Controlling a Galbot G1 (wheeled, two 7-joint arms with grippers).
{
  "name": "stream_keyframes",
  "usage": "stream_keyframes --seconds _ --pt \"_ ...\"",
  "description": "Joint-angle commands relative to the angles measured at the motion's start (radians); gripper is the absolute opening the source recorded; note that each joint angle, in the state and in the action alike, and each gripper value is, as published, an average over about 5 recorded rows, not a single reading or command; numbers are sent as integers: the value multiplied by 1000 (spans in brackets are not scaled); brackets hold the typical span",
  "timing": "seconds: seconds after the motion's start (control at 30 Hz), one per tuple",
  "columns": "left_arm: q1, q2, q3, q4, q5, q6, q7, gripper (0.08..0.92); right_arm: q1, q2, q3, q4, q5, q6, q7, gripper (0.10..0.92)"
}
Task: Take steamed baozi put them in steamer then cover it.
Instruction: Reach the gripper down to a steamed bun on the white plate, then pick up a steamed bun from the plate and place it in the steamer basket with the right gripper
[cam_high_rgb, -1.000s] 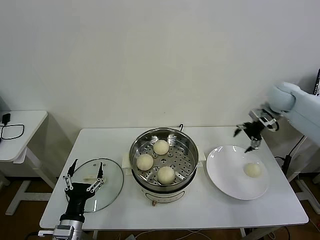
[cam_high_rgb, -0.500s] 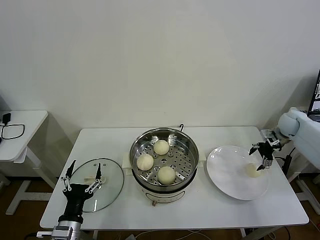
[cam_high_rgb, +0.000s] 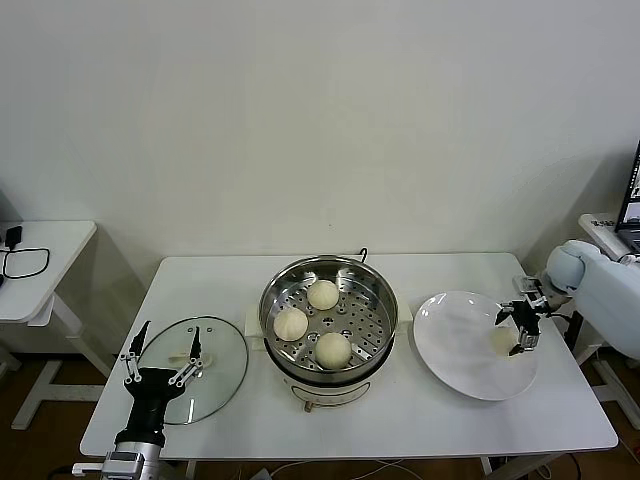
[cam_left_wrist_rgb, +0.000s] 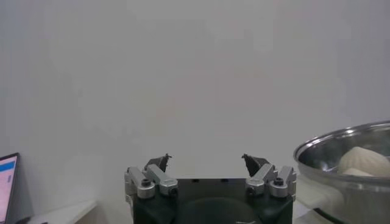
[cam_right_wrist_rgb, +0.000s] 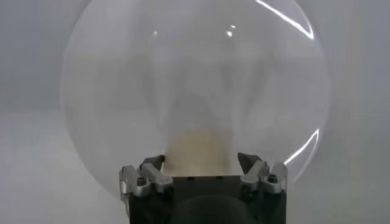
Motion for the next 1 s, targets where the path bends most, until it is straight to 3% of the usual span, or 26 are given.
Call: stream_keyframes --seconds 0.03,0.17,0.33,0.53,0.73,1.0 --pt "-1 0 3 7 0 -2 0 823 -15 5 10 -9 -13 -3 8 740" --pt "-6 2 6 11 0 -2 0 823 19 -3 -11 19 -2 -9 9 654" --pt "-13 5 15 7 0 0 0 823 147 -18 -93 119 60 -48 -38 607" --pt "-19 18 22 8 -1 -4 -1 823 455 4 -354 309 293 -145 -128 600" --pt "-17 24 28 -1 -1 -3 -3 823 713 127 -535 478 548 -268 -137 594" --pt "-12 21 24 -10 0 1 -5 823 774 285 -594 587 686 -346 -97 594"
